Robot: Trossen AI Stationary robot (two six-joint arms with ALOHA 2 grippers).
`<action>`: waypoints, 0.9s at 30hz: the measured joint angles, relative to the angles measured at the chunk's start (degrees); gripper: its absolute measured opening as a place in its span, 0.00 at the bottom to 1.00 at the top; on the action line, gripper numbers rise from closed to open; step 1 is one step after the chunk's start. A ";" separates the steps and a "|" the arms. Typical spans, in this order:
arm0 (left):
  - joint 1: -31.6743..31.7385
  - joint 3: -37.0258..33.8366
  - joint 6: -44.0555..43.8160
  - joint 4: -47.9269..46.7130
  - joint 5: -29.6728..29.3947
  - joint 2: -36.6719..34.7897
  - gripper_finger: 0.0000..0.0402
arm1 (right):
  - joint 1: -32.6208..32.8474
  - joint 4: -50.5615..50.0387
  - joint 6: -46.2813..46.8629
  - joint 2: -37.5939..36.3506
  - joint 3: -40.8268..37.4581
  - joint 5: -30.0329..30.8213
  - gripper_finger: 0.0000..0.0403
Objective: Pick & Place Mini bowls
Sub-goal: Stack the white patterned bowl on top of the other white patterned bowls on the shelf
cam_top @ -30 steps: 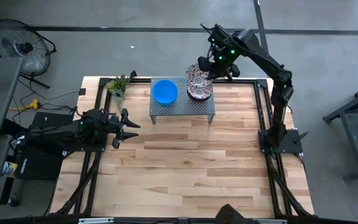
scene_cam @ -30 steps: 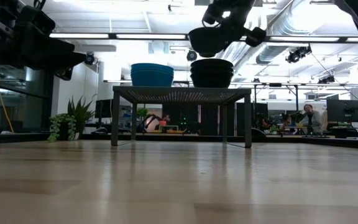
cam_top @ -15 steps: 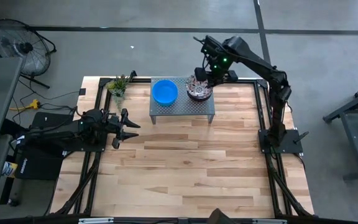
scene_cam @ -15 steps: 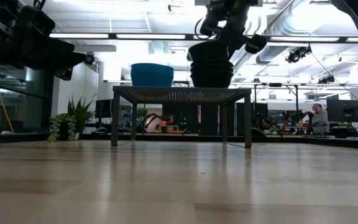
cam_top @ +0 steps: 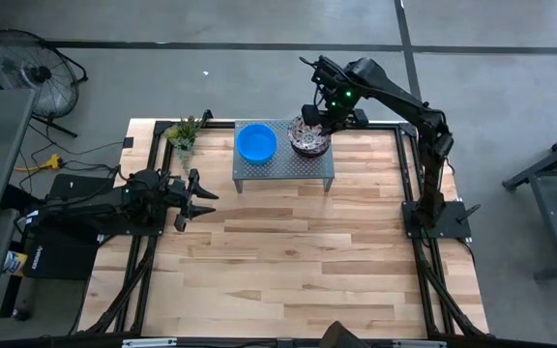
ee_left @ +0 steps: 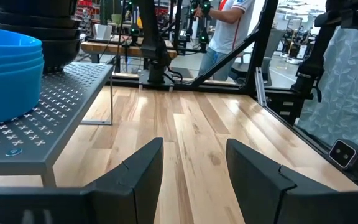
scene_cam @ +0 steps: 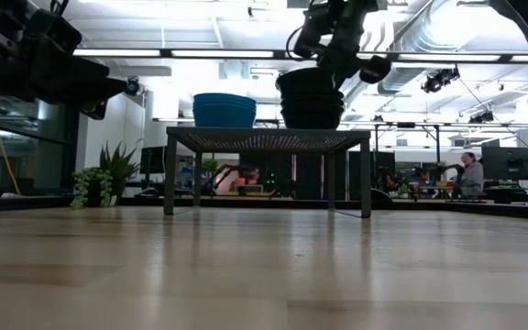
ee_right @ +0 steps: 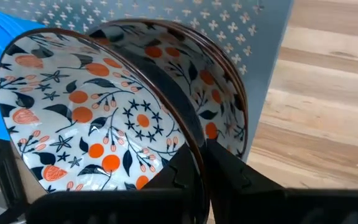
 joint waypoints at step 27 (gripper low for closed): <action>-0.01 0.00 -0.25 -1.29 0.50 0.00 0.43 | -2.50 1.03 -1.46 -4.14 0.12 0.44 0.30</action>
